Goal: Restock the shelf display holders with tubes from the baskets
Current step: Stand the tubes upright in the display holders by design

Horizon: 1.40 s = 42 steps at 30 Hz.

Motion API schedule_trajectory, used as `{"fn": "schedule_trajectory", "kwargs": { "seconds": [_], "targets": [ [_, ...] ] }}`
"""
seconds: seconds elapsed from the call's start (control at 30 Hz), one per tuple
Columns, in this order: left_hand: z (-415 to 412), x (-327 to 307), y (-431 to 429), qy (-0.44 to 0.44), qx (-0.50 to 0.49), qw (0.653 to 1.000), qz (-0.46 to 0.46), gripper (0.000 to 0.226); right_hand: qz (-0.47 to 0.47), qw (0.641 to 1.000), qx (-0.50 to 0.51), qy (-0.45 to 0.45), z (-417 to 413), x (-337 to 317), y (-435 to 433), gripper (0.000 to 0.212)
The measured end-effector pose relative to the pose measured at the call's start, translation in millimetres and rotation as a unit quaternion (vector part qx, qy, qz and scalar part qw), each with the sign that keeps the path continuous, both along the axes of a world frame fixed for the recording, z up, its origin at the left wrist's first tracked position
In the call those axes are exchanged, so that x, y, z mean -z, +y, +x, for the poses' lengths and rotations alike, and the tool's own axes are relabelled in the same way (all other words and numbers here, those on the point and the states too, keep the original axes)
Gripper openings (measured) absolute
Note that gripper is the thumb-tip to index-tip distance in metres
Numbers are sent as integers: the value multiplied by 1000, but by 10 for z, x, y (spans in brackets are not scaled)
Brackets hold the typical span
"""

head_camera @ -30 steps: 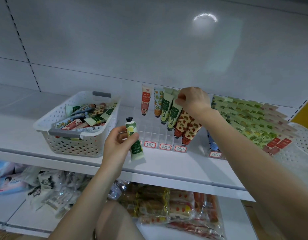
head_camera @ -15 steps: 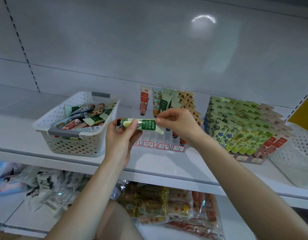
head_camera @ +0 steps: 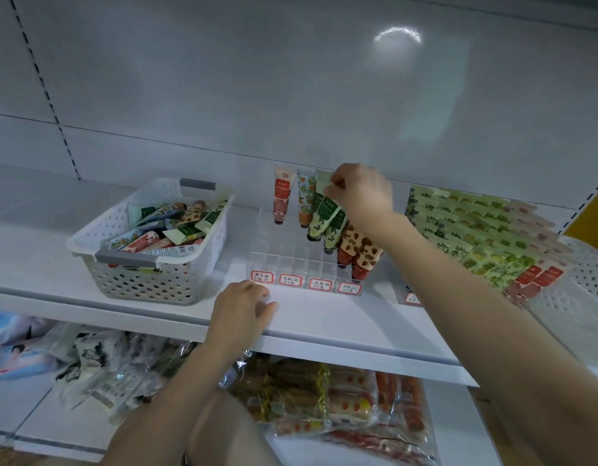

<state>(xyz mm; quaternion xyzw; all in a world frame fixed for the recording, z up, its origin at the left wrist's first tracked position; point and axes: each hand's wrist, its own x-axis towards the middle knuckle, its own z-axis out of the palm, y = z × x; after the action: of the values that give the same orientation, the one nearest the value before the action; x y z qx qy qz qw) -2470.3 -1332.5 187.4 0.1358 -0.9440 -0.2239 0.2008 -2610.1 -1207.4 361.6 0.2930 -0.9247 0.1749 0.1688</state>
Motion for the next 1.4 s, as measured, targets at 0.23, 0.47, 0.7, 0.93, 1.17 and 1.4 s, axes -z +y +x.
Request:
{"fn": "schedule_trajectory", "kwargs": {
  "seconds": [0.23,0.47,0.7,0.93,1.17,1.4],
  "targets": [
    [3,45,-1,48,-4,999,-3,25,91,995,27,42,-99,121,-129,20],
    [3,50,-1,52,-11,999,2,28,123,987,23,105,-124,198,-184,14],
    [10,47,12,57,-12,998,11,21,129,984,32,120,-151,260,-186,15],
    [18,43,22,59,-14,998,23,21,126,984,21,122,-118,256,-158,10],
    [16,54,15,57,-15,998,18,23,87,991,7,104,-145,237,-112,25],
    [21,60,20,64,-13,998,11,20,80,990,-2,114,-163,266,-85,30]
  ]
}}
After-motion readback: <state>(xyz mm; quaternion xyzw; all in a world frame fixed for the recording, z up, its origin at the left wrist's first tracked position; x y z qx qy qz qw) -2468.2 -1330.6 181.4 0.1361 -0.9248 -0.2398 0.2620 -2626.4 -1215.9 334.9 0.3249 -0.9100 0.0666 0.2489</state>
